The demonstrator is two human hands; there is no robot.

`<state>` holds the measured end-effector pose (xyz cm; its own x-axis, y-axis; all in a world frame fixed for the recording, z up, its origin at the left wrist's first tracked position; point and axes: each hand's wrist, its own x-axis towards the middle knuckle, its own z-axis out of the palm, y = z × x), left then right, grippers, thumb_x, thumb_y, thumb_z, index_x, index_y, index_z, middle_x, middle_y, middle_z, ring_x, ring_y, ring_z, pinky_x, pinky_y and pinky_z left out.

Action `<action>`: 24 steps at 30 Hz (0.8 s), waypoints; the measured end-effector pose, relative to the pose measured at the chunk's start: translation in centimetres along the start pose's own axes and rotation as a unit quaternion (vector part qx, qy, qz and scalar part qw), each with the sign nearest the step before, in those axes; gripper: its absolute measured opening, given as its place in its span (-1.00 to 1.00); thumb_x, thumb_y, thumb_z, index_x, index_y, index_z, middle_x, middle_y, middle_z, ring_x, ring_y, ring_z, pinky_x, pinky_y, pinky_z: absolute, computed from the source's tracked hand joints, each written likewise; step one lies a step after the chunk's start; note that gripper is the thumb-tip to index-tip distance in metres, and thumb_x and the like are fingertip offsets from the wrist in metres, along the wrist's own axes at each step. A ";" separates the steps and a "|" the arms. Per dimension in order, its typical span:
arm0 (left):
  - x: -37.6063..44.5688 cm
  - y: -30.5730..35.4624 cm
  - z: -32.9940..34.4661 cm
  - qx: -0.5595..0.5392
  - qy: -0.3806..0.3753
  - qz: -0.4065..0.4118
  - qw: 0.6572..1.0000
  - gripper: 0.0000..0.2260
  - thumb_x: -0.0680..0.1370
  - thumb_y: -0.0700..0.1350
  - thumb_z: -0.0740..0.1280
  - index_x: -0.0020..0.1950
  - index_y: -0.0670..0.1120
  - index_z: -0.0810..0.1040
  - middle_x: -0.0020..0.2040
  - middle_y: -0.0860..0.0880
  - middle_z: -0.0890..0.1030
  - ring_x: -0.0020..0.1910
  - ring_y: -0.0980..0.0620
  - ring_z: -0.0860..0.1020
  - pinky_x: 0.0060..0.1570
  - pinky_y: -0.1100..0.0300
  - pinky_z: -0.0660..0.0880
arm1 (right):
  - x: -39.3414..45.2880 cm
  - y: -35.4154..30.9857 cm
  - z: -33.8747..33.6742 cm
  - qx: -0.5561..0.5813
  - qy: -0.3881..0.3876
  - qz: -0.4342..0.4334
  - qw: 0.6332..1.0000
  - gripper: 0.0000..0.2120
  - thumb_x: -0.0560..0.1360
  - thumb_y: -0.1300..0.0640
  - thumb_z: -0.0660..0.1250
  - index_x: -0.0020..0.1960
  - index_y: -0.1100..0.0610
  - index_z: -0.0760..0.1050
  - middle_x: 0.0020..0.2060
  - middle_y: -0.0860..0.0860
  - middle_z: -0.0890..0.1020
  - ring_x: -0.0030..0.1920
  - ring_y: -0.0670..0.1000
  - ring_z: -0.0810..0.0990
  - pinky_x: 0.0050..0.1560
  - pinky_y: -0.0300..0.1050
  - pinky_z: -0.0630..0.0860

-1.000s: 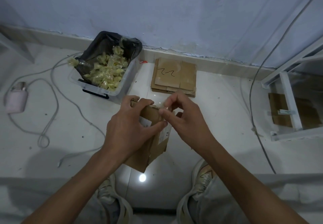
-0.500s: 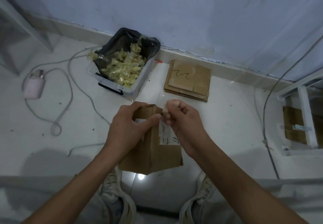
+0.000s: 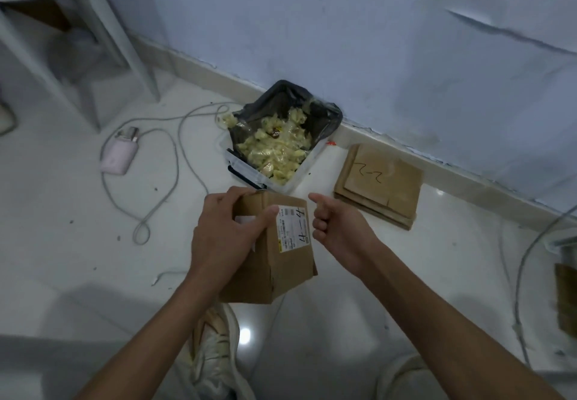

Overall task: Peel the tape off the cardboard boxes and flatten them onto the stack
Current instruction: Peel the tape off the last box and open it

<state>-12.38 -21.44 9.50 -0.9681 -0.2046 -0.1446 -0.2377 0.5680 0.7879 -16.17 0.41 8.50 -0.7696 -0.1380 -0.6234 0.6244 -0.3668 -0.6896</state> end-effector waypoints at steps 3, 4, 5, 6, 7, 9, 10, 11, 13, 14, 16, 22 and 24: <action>1.1 -0.4 -0.6 0.003 0.014 -0.006 1.000 -0.44 0.36 0.54 0.31 0.25 0.29 0.47 0.16 0.11 0.47 0.07 0.11 0.52 -0.13 0.29 0.38 | 4.2 -1.5 1.6 -0.039 0.013 -0.018 0.999 -0.72 0.75 0.13 0.10 0.29 0.25 0.50 -0.32 -0.03 0.24 -0.32 -0.05 0.23 -0.27 -0.12 0.23; 1.3 -0.5 -0.8 0.006 0.017 -0.010 1.000 -0.46 0.38 0.52 0.34 0.25 0.29 0.48 0.18 0.11 0.46 0.07 0.11 0.52 -0.13 0.29 0.38 | 5.7 -2.0 2.1 -0.082 0.026 -0.043 0.995 -0.76 0.73 0.18 0.13 0.23 0.25 0.53 -0.35 -0.04 0.25 -0.33 -0.05 0.24 -0.29 -0.13 0.24; 1.5 -0.7 -1.0 0.010 0.022 -0.014 1.000 -0.48 0.39 0.50 0.35 0.25 0.29 0.48 0.19 0.12 0.44 0.07 0.11 0.52 -0.14 0.29 0.38 | 7.2 -2.6 2.8 -0.130 0.034 -0.068 0.989 -0.77 0.70 0.24 0.15 0.19 0.26 0.57 -0.37 -0.05 0.27 -0.34 -0.05 0.25 -0.31 -0.14 0.26; 1.6 -0.9 -1.1 0.015 0.025 -0.016 0.999 -0.49 0.38 0.49 0.36 0.25 0.30 0.48 0.21 0.12 0.42 0.07 0.12 0.51 -0.15 0.28 0.38 | 8.4 -3.2 3.3 -0.175 0.043 -0.087 0.980 -0.76 0.68 0.27 0.17 0.18 0.28 0.60 -0.38 -0.05 0.29 -0.35 -0.05 0.28 -0.32 -0.16 0.29; 1.7 -1.1 -1.2 0.020 0.030 -0.016 0.999 -0.48 0.37 0.49 0.36 0.25 0.31 0.47 0.22 0.13 0.40 0.06 0.12 0.51 -0.15 0.26 0.40 | 9.6 -3.7 4.0 -0.206 0.044 -0.099 0.972 -0.75 0.66 0.27 0.19 0.18 0.29 0.63 -0.39 -0.04 0.32 -0.37 -0.06 0.31 -0.34 -0.17 0.32; 1.8 -1.5 -1.0 0.034 0.036 -0.010 0.999 -0.47 0.36 0.49 0.37 0.25 0.32 0.47 0.25 0.15 0.37 0.06 0.13 0.52 -0.13 0.21 0.49 | 11.2 -4.7 4.9 -0.266 0.039 -0.122 0.956 -0.73 0.68 0.22 0.21 0.07 0.37 0.62 -0.43 -0.01 0.40 -0.41 -0.04 0.37 -0.39 -0.18 0.36; 1.8 -1.8 -1.0 0.042 0.037 -0.009 0.998 -0.45 0.35 0.50 0.37 0.26 0.31 0.47 0.25 0.16 0.35 0.06 0.13 0.52 -0.10 0.18 0.54 | 11.8 -5.1 5.4 -0.301 0.032 -0.131 0.944 -0.68 0.71 0.18 0.19 -0.08 0.33 0.59 -0.45 0.01 0.46 -0.44 -0.03 0.39 -0.42 -0.18 0.38; 1.8 -2.0 -0.9 0.048 0.036 -0.008 0.998 -0.43 0.34 0.53 0.34 0.26 0.31 0.47 0.26 0.16 0.35 0.07 0.14 0.52 -0.09 0.16 0.58 | 12.4 -5.3 5.9 -0.329 0.024 -0.136 0.934 -0.62 0.73 0.15 0.18 -0.19 0.28 0.55 -0.46 0.04 0.51 -0.47 -0.02 0.42 -0.44 -0.18 0.39; 1.7 -2.2 -0.8 0.057 0.032 -0.005 0.998 -0.38 0.30 0.57 0.27 0.27 0.31 0.47 0.29 0.16 0.33 0.08 0.15 0.52 -0.06 0.16 0.61 | 13.8 -5.6 6.4 -0.382 0.036 -0.142 0.912 -0.55 0.73 0.08 0.24 -0.31 0.20 0.52 -0.47 0.07 0.56 -0.51 -0.03 0.44 -0.44 -0.17 0.42; 1.6 -2.2 -0.8 0.059 0.030 0.000 0.998 -0.37 0.29 0.57 0.25 0.27 0.31 0.46 0.30 0.16 0.33 0.09 0.16 0.52 -0.06 0.15 0.62 | 14.6 -5.7 6.4 -0.413 0.052 -0.153 0.896 -0.56 0.70 0.07 0.29 -0.32 0.20 0.54 -0.47 0.05 0.57 -0.50 -0.04 0.45 -0.39 -0.15 0.46; 1.7 -2.0 -0.7 0.056 0.025 0.012 0.998 -0.37 0.29 0.55 0.26 0.28 0.31 0.46 0.35 0.16 0.30 0.13 0.14 0.52 -0.03 0.12 0.64 | 16.3 -5.9 6.3 -0.437 0.077 -0.178 0.878 -0.73 0.64 0.09 0.38 -0.15 0.20 0.68 -0.42 0.02 0.58 -0.42 -0.03 0.46 -0.28 -0.08 0.48; 1.6 -0.5 0.0 -0.017 -0.008 0.020 1.000 0.13 0.25 0.26 0.64 0.63 0.17 0.02 0.58 0.13 0.22 0.51 0.09 0.30 0.36 0.16 0.32 | 14.5 -7.3 6.7 -0.379 0.070 -0.150 0.911 -0.54 0.69 0.23 0.25 0.53 -0.11 0.43 -0.02 0.00 0.65 -0.20 0.10 0.62 -0.21 -0.06 0.58; 1.5 0.2 0.0 -0.031 -0.018 0.001 0.999 0.20 0.20 0.25 0.67 0.63 0.13 -0.01 0.57 0.10 0.27 0.51 0.05 0.33 0.36 0.16 0.33 | 11.6 -7.3 6.0 -0.402 0.065 -0.174 0.896 -0.56 0.70 0.14 0.25 0.54 -0.12 0.39 0.05 0.06 0.67 -0.14 0.12 0.72 -0.19 -0.06 0.62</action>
<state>-13.93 -21.62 9.46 -0.9713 -0.1737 -0.1628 -0.2307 0.5185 0.8234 -30.44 -4.08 8.51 -0.9473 -0.0156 -0.3199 0.2836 0.4228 -0.8607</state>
